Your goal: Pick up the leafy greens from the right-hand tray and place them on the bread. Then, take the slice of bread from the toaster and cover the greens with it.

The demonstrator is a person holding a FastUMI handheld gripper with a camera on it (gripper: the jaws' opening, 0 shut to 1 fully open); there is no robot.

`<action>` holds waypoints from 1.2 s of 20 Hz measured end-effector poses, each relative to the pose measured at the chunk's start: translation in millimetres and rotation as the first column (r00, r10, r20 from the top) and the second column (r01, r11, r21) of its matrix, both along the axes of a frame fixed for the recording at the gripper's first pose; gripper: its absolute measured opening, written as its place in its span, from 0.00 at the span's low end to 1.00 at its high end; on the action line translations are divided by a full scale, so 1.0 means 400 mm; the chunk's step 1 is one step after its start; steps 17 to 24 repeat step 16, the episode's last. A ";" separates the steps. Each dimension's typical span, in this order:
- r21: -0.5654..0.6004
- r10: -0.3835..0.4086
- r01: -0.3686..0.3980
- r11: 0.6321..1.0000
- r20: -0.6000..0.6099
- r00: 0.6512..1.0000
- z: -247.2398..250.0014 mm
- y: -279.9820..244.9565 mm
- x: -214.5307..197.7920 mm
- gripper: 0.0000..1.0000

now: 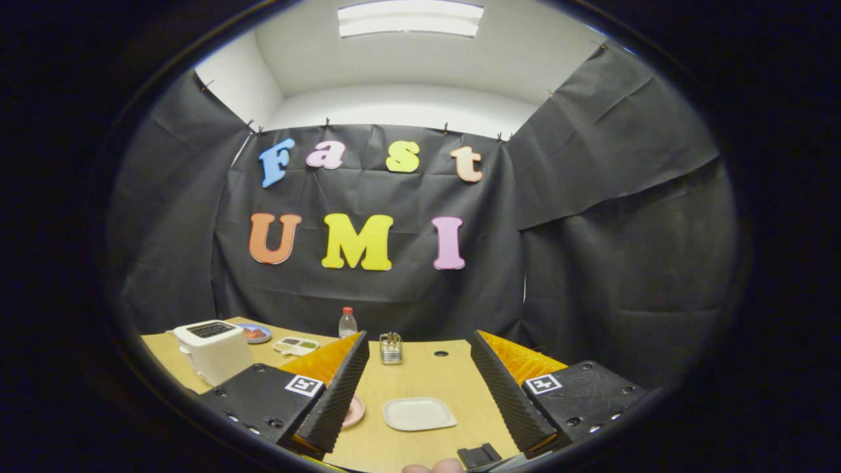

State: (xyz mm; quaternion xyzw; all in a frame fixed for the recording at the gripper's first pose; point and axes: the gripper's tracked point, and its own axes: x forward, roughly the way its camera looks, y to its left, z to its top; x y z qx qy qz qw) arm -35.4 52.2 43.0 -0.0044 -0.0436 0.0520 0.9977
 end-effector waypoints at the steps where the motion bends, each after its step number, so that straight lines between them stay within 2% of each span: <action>1: 0.002 -0.002 0.002 1.000 -0.001 1.000 0.000 -0.003 0.005 0.95; 9: 0.036 -0.001 0.002 0.999 -0.046 0.999 -0.042 -0.013 0.042 0.95; 24: 0.031 -0.020 0.021 0.999 -0.044 0.999 -0.047 -0.029 0.058 0.95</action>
